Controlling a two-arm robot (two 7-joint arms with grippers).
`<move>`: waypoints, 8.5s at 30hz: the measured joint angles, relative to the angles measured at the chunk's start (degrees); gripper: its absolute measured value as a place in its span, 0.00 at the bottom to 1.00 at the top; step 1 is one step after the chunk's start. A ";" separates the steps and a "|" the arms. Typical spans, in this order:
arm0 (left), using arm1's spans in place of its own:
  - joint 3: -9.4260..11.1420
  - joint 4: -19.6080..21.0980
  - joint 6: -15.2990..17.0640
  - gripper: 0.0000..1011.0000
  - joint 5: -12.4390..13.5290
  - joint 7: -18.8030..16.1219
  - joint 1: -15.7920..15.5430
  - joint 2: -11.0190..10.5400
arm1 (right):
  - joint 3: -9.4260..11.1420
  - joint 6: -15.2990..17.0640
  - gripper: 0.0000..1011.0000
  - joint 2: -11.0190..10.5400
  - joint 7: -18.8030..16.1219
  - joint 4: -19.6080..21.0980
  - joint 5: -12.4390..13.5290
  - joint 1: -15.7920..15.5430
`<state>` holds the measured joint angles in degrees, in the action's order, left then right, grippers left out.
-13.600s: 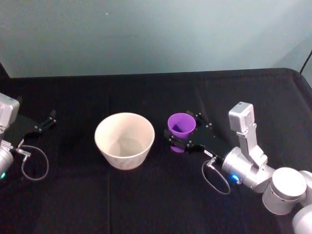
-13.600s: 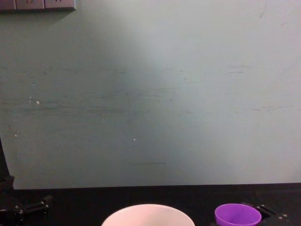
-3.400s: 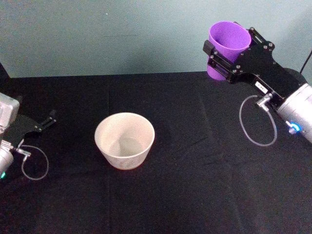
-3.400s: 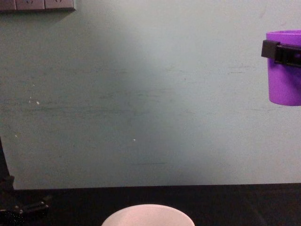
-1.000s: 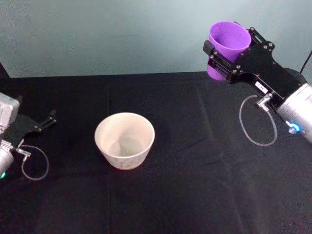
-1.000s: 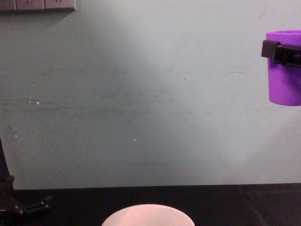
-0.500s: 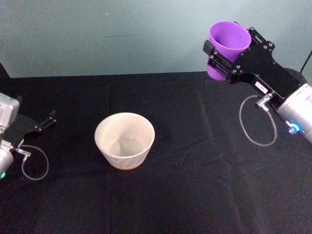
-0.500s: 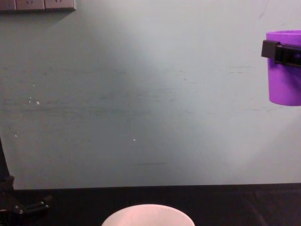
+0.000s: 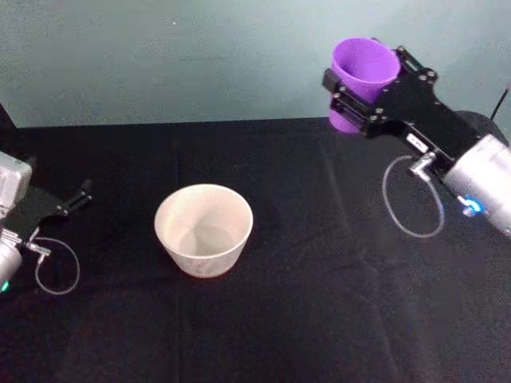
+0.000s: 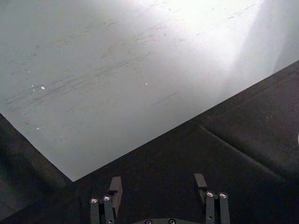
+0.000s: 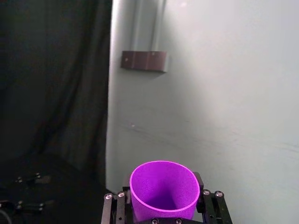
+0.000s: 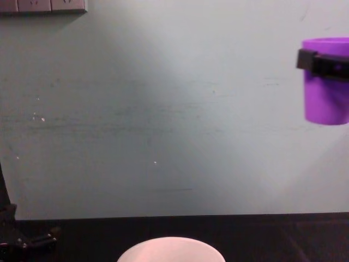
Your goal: Pick up the cup and pour the mung beans from the cup into the bowl.
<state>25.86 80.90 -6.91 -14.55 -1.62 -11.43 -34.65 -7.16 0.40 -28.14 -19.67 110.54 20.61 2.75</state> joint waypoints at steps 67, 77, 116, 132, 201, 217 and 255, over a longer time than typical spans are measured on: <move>0.00 0.00 0.00 0.99 0.00 0.00 0.00 0.00 | -25.71 -15.27 0.74 -0.05 4.73 -24.74 -49.18 20.48; 0.00 0.00 0.00 0.99 0.00 0.00 0.00 0.00 | -27.76 -15.17 0.74 -1.10 5.40 -23.83 -56.21 20.88; 0.00 0.00 0.00 0.99 0.00 0.00 0.00 0.00 | -36.18 -9.50 0.74 -3.91 10.71 -23.08 -76.74 24.07; 0.00 0.00 0.00 0.99 0.00 0.00 0.00 0.00 | -38.55 -8.37 0.74 -3.48 11.83 -24.17 -80.48 25.28; 0.00 0.00 0.00 0.99 0.00 0.00 0.00 0.00 | -45.54 -3.78 0.74 -3.30 16.13 -26.21 -93.86 30.77; 0.00 0.00 0.00 0.99 0.00 0.00 0.00 0.00 | -48.14 -1.87 0.74 -3.88 17.50 -26.32 -99.00 32.25; 0.00 0.01 0.00 0.99 0.00 0.00 0.00 0.00 | -25.23 -17.15 0.74 2.36 16.40 -33.82 -43.56 21.97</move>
<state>25.86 80.91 -6.90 -14.55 -1.62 -11.43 -34.64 -32.38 -16.75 -25.79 -3.27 76.72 -22.95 24.71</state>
